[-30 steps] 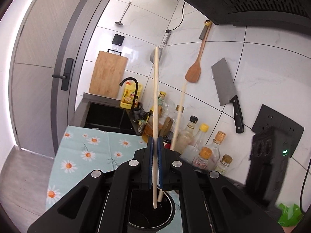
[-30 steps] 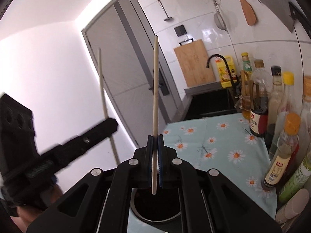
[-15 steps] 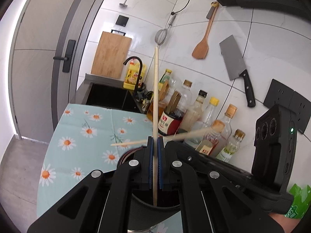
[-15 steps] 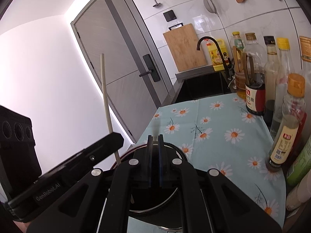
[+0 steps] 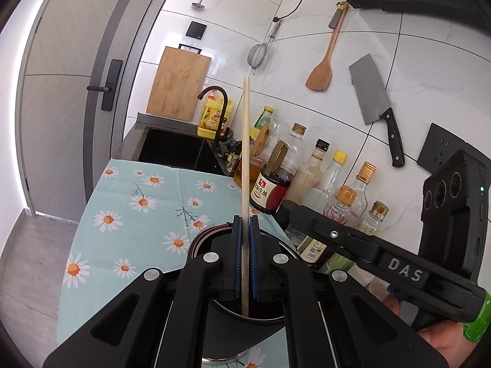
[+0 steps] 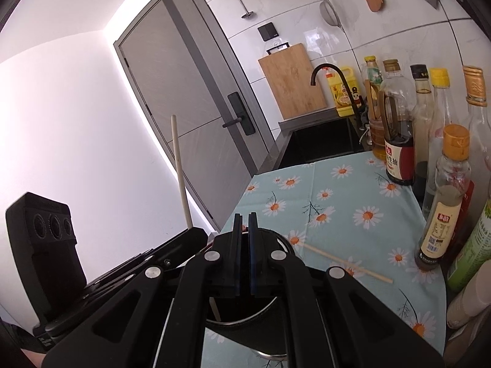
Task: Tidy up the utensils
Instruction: 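Open right gripper over the black holder while left gripper drops its chopstick in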
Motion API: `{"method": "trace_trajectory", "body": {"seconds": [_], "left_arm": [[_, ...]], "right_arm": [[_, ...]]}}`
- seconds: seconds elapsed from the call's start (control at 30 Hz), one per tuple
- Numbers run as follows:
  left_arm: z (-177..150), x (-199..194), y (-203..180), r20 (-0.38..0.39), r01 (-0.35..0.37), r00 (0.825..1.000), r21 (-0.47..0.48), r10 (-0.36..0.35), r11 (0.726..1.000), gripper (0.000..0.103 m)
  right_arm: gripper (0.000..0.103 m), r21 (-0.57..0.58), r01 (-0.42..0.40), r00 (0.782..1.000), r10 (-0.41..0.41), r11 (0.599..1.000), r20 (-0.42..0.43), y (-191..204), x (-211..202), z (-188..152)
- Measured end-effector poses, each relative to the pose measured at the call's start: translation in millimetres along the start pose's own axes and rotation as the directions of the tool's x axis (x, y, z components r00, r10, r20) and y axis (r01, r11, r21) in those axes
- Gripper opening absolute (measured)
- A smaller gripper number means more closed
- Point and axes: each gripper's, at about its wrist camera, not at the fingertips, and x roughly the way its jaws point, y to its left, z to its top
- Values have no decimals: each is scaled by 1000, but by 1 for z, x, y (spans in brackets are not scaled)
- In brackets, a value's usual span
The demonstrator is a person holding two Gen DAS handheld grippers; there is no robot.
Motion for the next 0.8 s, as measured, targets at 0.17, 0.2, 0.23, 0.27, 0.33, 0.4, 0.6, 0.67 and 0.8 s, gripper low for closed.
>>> {"method": "trace_trajectory", "body": {"seconds": [0.17, 0.2, 0.23, 0.27, 0.33, 0.4, 0.6, 0.67, 0.8], "left_arm": [[-2, 3, -5, -1, -7, 1000, 13, 7, 1000, 27], [-3, 3, -5, -2, -3, 1000, 8, 3, 1000, 31], [-4, 3, -6, -3, 0, 1000, 5, 0, 1000, 31], [-4, 3, -6, -2, -1, 1000, 6, 1, 1000, 31], [-4, 1, -7, 3, 0, 1000, 4, 0, 1000, 31], [-2, -2, -8, 9, 1, 1000, 2, -1, 1000, 31], [6, -23, -4, 36, -8, 999, -10, 8, 1000, 31], [8, -33, 0, 41, -15, 999, -23, 15, 1000, 31], [8, -51, 6, 50, -18, 999, -40, 20, 999, 31]], "right_arm": [[20, 19, 2, 1000, -3, 1000, 18, -6, -13, 4], [21, 17, 7, 1000, -7, 1000, 21, -8, -16, 5], [21, 19, 9, 1000, -10, 1000, 26, -10, -19, 7], [21, 23, 15, 999, -16, 1000, 29, -13, -22, 9], [29, 34, 26, 999, -27, 999, 30, -18, -25, 15], [33, 53, 30, 999, -31, 998, 16, -25, -26, 25], [34, -36, 77, 990, -81, 996, -118, -26, -2, 64], [34, -61, 70, 982, -80, 996, -169, -25, 10, 75], [34, -137, 98, 951, -133, 986, -279, -22, 39, 99]]}}
